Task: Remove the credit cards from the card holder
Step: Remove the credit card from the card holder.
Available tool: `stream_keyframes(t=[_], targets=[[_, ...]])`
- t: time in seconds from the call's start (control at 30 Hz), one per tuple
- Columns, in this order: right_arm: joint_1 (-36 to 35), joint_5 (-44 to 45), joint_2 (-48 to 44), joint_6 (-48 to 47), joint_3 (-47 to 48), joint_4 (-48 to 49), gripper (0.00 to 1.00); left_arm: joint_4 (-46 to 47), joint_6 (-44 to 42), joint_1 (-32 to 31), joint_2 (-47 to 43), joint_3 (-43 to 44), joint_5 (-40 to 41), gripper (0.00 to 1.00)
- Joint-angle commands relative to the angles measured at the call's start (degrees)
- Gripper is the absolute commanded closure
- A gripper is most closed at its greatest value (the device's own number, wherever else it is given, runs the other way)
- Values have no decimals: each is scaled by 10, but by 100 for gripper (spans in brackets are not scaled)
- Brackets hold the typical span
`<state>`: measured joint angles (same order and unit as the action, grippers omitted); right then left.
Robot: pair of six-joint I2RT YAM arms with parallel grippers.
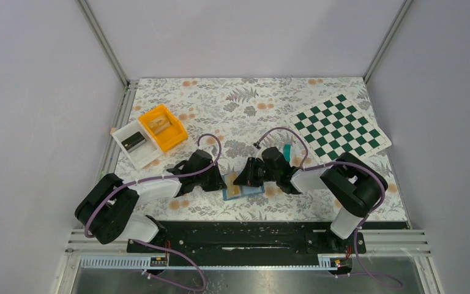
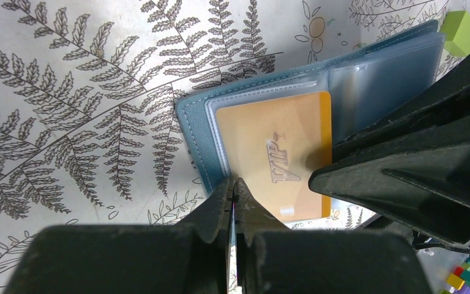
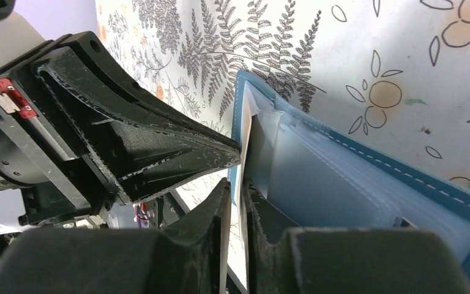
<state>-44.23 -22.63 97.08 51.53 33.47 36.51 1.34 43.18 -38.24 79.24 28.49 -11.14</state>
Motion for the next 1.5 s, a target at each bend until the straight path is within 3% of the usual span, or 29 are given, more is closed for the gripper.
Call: stream_keyframes(t=[0.0, 0.23, 0.63, 0.87, 1.07, 1.2, 1.47], targets=[[-8, -33, 1, 8, 7, 35, 84, -11, -1, -4, 25, -4, 9, 100], [6, 2, -47, -23, 0, -50, 94, -49, -2, -4, 42, 8, 37, 100], [35, -4, -64, -27, -17, -71, 88, -70, -5, -5, 61, 21, 46, 100], [53, -7, -85, -27, -28, -80, 92, -74, -6, -5, 65, 25, 46, 100], [59, -14, -96, -24, -32, -76, 82, -78, -8, -4, 63, 28, 45, 100], [61, -25, -93, -20, -33, -64, 91, -78, -7, -4, 59, 27, 44, 100], [61, -12, -108, -20, -39, -80, 100, -73, -3, -4, 55, 23, 44, 100]])
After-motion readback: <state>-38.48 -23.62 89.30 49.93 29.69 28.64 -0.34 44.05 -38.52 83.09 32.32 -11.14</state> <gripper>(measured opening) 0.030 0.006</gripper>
